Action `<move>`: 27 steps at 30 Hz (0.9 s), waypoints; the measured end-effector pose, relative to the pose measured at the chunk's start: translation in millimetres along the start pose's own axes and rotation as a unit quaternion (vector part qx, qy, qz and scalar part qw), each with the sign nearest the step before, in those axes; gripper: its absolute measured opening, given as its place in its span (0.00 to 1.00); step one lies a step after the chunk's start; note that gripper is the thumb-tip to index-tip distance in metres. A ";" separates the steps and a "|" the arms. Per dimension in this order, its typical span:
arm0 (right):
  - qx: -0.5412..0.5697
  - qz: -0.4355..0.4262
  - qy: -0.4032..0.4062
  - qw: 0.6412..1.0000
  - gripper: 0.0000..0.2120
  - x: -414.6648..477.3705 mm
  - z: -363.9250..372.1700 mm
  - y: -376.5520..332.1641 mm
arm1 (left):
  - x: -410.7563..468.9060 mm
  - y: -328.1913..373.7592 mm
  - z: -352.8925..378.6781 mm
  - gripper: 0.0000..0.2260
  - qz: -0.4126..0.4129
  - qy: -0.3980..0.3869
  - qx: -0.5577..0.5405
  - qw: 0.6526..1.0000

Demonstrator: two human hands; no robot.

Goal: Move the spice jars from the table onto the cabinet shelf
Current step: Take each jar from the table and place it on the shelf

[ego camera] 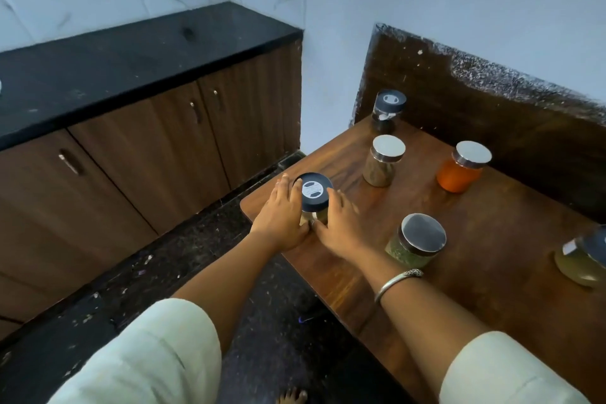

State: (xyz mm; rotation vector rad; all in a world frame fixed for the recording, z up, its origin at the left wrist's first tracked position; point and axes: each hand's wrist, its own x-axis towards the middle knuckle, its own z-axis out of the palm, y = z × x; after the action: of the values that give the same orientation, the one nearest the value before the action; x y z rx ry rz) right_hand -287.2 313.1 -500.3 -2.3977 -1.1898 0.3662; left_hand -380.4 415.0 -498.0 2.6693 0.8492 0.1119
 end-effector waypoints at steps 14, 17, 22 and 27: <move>0.084 0.089 -0.008 0.992 0.41 38.9 35.9 12.3 | 37.5 -18.6 39.5 0.36 -0.022 -0.064 -0.091 0.993; 0.103 0.118 0.025 0.987 0.40 41.9 39.6 12.3 | 41.1 -18.1 42.3 0.34 -0.031 -0.031 -0.138 0.990; 0.140 0.113 0.089 0.980 0.36 38.9 30.0 18.3 | 42.2 -11.8 35.5 0.33 -0.002 0.040 -0.172 0.984; 0.197 0.064 0.169 0.964 0.31 21.6 -2.1 18.9 | 33.6 10.8 15.2 0.27 0.029 0.080 -0.272 0.959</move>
State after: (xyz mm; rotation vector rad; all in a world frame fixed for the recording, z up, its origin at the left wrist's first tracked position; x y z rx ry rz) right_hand -260.5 319.8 -508.6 -2.0852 -0.7322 0.1992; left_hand -344.4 421.5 -509.5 2.1827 0.6647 0.5046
